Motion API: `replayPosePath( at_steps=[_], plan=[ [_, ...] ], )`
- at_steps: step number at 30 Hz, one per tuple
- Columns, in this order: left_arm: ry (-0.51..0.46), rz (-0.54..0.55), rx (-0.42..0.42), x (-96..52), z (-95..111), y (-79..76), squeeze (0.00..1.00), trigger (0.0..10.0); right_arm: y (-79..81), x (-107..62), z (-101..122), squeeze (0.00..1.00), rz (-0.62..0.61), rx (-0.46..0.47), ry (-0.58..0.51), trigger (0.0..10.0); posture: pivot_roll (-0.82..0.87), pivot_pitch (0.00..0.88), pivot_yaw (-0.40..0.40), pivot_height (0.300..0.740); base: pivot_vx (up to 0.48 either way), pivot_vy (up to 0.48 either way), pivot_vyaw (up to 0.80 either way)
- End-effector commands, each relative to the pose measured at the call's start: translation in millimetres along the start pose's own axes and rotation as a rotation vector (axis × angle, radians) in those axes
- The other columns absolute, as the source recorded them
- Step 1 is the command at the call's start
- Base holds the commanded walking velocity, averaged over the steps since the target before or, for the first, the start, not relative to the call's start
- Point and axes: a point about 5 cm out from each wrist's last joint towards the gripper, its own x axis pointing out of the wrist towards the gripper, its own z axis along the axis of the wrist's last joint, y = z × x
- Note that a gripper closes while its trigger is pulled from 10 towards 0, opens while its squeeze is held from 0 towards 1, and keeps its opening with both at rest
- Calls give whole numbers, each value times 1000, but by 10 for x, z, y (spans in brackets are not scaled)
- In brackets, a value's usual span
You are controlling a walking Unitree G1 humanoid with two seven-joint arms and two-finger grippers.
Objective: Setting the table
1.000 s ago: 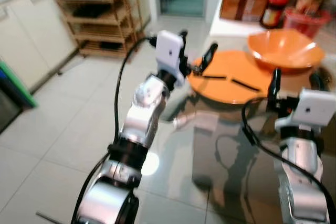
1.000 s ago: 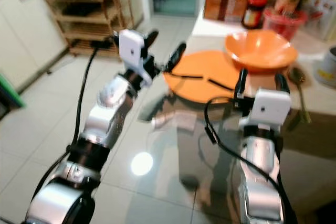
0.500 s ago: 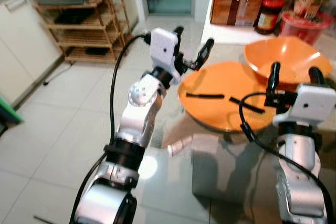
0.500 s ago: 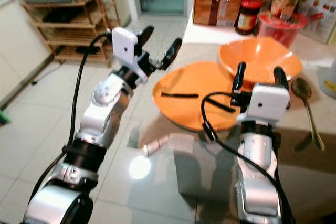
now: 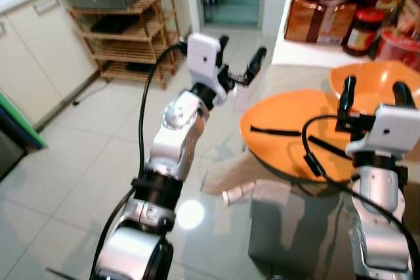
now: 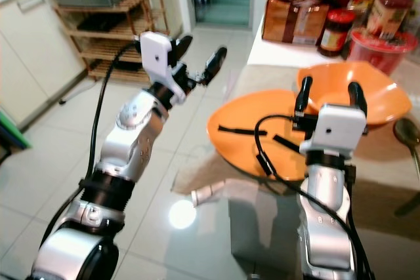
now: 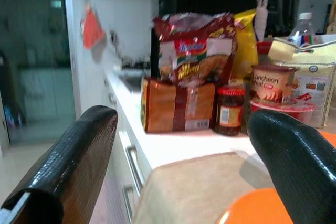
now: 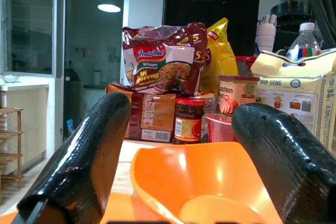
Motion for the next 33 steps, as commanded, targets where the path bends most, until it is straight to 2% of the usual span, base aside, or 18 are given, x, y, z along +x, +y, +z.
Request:
replayPosePath(
  at_steps=[1,4,5,6,8,14,22,25,27,30,33],
  plan=[
    [47,7,-31,44,4,37,0,10000,-15,-8,27,0,2,0,-13,10000,-58,0,109,740,0,0,0],
    [175,12,-191,43,-74,99,0,10000,-9,-12,19,0,2,-1,-11,10000,-56,0,111,740,0,0,0],
    [175,12,-191,43,-74,99,0,10000,-9,-12,19,0,2,-1,-11,10000,-56,0,111,740,0,0,0],
    [242,18,-286,15,-137,138,0,10000,-4,-12,15,0,2,0,-9,10000,-54,0,112,740,0,0,0],
    [299,45,-356,-24,-195,204,0,10000,0,-17,11,0,3,2,-8,10000,-52,0,114,740,0,0,0],
    [371,63,-445,-90,-226,327,0,10000,5,-25,-3,0,7,3,-1,10000,-50,0,109,740,0,0,0],
    [443,21,-466,-180,-221,439,0,10000,4,-39,-25,0,15,5,11,10000,-49,0,104,740,0,0,0],
    [435,-11,-418,-206,-167,471,0,10000,5,-48,-37,0,16,5,17,10000,-44,0,101,740,0,0,0],
    [383,-41,-234,-217,-115,455,0,10000,12,-58,-47,0,18,5,21,10000,-38,0,99,740,0,0,0],
    [315,-89,-40,-273,-87,348,0,10000,17,-70,-65,0,21,2,28,10000,-38,0,99,740,0,0,0],
    [290,-98,30,-414,-107,293,0,10000,-6,-90,-73,0,20,-4,34,10000,-36,0,101,740,0,0,0]
  ],
)
